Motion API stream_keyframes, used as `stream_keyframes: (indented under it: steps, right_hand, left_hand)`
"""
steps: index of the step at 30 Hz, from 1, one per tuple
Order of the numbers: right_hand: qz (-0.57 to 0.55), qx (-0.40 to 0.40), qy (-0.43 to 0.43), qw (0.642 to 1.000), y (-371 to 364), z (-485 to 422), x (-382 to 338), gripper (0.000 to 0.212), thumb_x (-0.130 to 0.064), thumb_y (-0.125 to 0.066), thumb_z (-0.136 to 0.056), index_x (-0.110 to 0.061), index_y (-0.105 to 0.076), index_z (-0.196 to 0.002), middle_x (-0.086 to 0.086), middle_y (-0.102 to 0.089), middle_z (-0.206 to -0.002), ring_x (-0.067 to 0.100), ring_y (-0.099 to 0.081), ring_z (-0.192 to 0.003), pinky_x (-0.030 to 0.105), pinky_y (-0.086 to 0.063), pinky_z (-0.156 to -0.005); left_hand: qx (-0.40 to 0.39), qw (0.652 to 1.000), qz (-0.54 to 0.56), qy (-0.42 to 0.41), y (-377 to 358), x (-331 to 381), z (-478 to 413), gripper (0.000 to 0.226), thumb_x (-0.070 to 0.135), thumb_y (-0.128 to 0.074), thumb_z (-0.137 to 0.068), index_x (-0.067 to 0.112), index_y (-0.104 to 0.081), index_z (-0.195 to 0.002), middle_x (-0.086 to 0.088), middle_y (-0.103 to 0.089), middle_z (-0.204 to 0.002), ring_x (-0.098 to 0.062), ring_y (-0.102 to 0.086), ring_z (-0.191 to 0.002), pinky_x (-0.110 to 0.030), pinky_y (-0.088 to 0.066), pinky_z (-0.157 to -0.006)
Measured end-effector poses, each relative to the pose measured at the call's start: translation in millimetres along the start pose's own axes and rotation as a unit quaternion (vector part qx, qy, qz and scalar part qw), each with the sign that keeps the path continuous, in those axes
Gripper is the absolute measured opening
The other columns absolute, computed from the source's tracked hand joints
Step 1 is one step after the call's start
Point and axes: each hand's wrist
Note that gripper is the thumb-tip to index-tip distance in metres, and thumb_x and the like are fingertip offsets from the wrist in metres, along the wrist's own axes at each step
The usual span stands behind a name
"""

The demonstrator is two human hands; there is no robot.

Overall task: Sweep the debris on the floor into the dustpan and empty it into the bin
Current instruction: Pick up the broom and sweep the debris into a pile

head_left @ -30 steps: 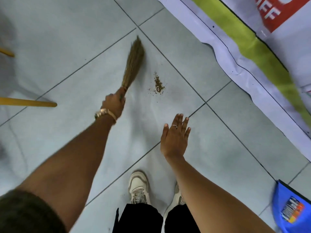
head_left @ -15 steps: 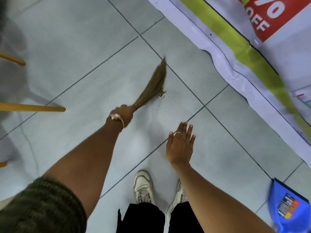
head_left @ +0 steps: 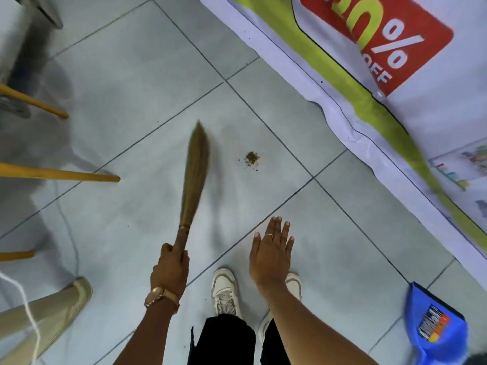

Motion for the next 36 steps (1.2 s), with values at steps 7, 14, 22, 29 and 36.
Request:
stream_keyframes:
  steps: [7,14,22,29,36]
  right_hand:
    - [0.031,-0.022,-0.017,0.999,-25.3,-11.4,24.9,0.060,-0.033,-0.020,-0.105,-0.006,-0.002,-0.155,0.006,-0.001,-0.165,0.023,0.008,-0.153,0.043,0.000,-0.126]
    - [0.046,-0.007,-0.031,0.998,-29.5,-28.1,31.5,0.061,-0.033,-0.021,-0.104,-0.006,-0.002,-0.155,0.008,-0.001,-0.165,0.023,0.006,-0.153,0.043,-0.001,-0.125]
    - [0.042,0.003,-0.017,0.999,-2.3,-31.0,21.5,0.065,-0.038,-0.024,-0.104,-0.002,-0.003,-0.154,0.014,-0.001,-0.164,0.026,0.004,-0.153,0.040,-0.001,-0.126]
    - [0.088,-0.018,-0.001,0.996,-4.1,-2.8,42.9,0.063,-0.035,-0.023,-0.104,-0.003,-0.004,-0.155,0.012,-0.001,-0.164,0.026,0.004,-0.153,0.042,-0.001,-0.126]
    - [0.089,-0.071,0.000,0.994,-38.8,17.2,48.3,0.064,-0.035,-0.024,-0.104,-0.003,-0.002,-0.155,0.011,0.001,-0.164,0.026,0.006,-0.153,0.043,-0.001,-0.126]
  left_hand:
    - [-0.105,0.994,-0.025,0.036,-68.6,1.4,5.2,0.056,0.024,-0.041,-0.098,0.034,-0.021,-0.149,-0.016,-0.048,-0.099,-0.042,-0.060,-0.084,-0.046,-0.049,-0.074]
    - [-0.131,0.991,-0.012,-0.007,-89.4,67.6,-19.3,0.058,0.024,-0.038,-0.099,0.034,-0.013,-0.151,-0.021,-0.048,-0.118,-0.045,-0.059,-0.096,-0.050,-0.049,-0.083]
    - [-0.054,0.991,-0.094,-0.085,-35.3,91.0,-4.3,0.063,0.023,-0.040,-0.099,0.034,-0.006,-0.152,-0.014,-0.045,-0.110,-0.035,-0.056,-0.060,-0.040,-0.046,-0.056]
    - [-0.122,0.955,-0.177,-0.205,-47.1,60.8,25.5,0.064,0.021,-0.040,-0.099,0.037,-0.006,-0.151,-0.009,-0.045,-0.106,-0.027,-0.039,-0.047,-0.038,-0.044,-0.049]
    - [-0.195,0.956,-0.158,-0.154,-73.5,9.0,-10.1,0.061,0.029,-0.036,-0.099,0.044,-0.006,-0.149,-0.017,-0.047,-0.113,-0.044,-0.063,-0.084,-0.049,-0.050,-0.075]
Point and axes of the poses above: each hand's wrist, its own z-axis away from the middle knuckle, its own y-axis out of the back of the hand, x = y × z
